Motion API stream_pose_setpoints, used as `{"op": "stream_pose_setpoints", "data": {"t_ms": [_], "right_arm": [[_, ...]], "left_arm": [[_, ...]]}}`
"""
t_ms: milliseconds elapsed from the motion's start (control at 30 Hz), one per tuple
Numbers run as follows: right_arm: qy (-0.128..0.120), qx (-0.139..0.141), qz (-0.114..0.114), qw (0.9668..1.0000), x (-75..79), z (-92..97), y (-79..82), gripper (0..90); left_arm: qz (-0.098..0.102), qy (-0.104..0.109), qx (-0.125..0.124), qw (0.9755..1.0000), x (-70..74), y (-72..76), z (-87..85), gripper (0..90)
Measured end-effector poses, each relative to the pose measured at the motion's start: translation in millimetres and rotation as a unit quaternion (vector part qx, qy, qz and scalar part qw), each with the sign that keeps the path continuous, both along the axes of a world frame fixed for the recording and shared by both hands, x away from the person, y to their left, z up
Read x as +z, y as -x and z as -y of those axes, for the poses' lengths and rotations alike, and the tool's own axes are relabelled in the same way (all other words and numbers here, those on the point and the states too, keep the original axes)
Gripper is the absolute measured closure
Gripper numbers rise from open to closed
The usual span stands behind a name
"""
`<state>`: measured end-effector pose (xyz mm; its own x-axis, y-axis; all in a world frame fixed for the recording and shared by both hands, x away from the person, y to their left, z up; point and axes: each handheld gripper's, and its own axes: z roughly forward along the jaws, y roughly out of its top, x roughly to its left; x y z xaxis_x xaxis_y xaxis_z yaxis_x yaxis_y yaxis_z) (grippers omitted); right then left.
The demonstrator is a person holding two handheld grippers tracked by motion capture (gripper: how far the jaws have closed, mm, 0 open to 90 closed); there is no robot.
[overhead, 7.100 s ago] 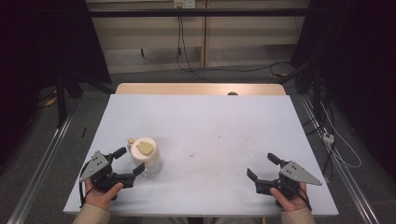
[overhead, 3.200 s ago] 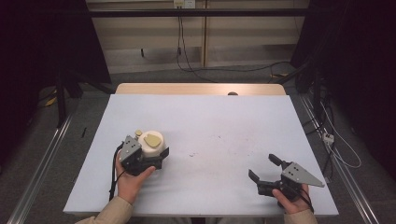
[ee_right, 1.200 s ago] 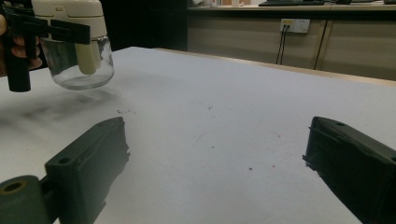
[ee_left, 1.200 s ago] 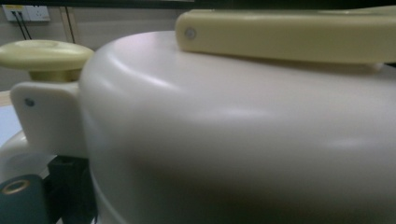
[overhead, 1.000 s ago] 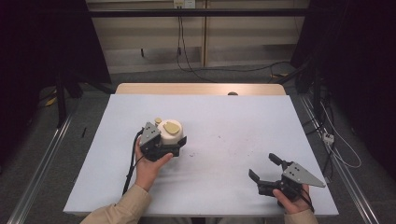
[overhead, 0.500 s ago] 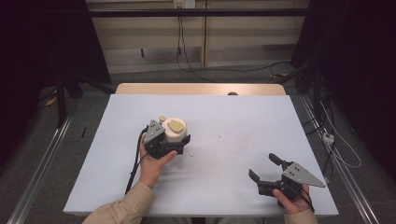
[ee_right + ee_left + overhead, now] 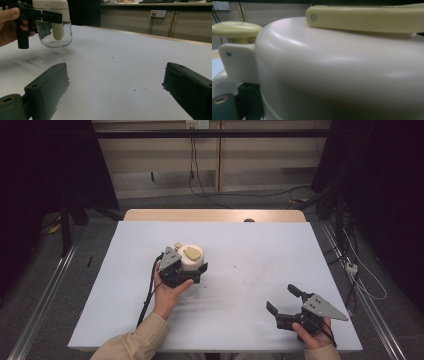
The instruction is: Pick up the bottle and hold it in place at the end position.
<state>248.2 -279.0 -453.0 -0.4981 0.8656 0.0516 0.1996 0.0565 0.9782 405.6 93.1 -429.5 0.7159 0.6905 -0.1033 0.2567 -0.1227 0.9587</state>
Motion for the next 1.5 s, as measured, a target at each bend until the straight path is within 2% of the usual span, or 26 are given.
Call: {"op": "stream_pose_setpoints", "data": {"t_ms": [667,733,1167,1500], "right_arm": [[0.001,0.001,0.001,1.0,-0.3,0.4,-0.2,4.9],[0.0,0.001,0.0,1.0,-0.3,0.2,0.0,5.0],[0.001,0.002,0.0,1.0,-0.4,0.4,-0.1,5.0],[0.001,0.004,0.0,1.0,-0.8,0.5,-0.4,5.0]], "left_arm": [[-0.001,0.007,0.0,1.0,-2.0,-8.9,9.2,6.2],[0.002,0.002,-0.002,1.0,-2.5,-9.8,9.8,6.2],[-0.004,0.006,-0.002,1.0,-3.1,-13.4,16.1,6.2],[-0.004,0.0,-0.006,1.0,-5.2,-17.7,22.2,6.2]]}}
